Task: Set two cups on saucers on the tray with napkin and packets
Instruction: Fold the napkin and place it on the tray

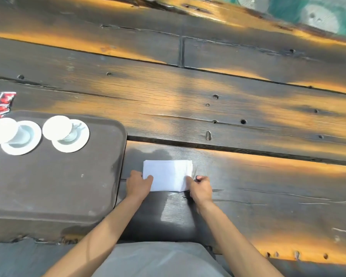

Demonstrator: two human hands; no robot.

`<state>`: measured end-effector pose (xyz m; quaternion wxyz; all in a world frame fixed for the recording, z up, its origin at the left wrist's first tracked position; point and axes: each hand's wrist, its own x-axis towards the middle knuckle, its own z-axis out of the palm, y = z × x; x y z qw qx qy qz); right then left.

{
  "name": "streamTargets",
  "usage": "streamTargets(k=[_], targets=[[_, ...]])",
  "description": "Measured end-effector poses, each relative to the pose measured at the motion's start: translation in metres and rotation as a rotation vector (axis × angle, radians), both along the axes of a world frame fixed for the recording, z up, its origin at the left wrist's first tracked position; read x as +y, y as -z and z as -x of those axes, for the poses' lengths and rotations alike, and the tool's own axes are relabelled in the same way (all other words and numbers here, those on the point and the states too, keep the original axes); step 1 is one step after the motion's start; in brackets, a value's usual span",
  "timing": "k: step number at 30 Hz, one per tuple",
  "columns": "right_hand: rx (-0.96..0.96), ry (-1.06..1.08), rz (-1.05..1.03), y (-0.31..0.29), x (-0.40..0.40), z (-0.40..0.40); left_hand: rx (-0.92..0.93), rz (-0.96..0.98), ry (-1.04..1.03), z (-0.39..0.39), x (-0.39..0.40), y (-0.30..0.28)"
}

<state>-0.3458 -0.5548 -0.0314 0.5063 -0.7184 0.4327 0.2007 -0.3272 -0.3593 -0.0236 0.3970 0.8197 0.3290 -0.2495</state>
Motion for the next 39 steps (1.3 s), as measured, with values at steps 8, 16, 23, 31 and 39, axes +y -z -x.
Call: streamTargets(k=[8, 16, 23, 31, 39], targets=[[-0.004, -0.140, -0.178, -0.032, -0.014, -0.002, 0.254, 0.463, -0.249, -0.001, 0.027, -0.030], [-0.143, -0.292, -0.321, -0.073, 0.012, 0.014, -0.067, 0.765, -0.142, 0.042, 0.099, -0.093], [-0.211, -0.381, -0.416, -0.089, 0.127, 0.011, -0.216, 0.605, -0.198, 0.058, 0.205, -0.107], [-0.090, -0.485, -0.406, -0.070, 0.288, 0.011, -0.188, 0.403, -0.266, 0.062, 0.374, -0.085], [0.015, -0.497, -0.272, -0.028, 0.413, 0.012, -0.098, 0.157, -0.073, 0.050, 0.493, -0.042]])
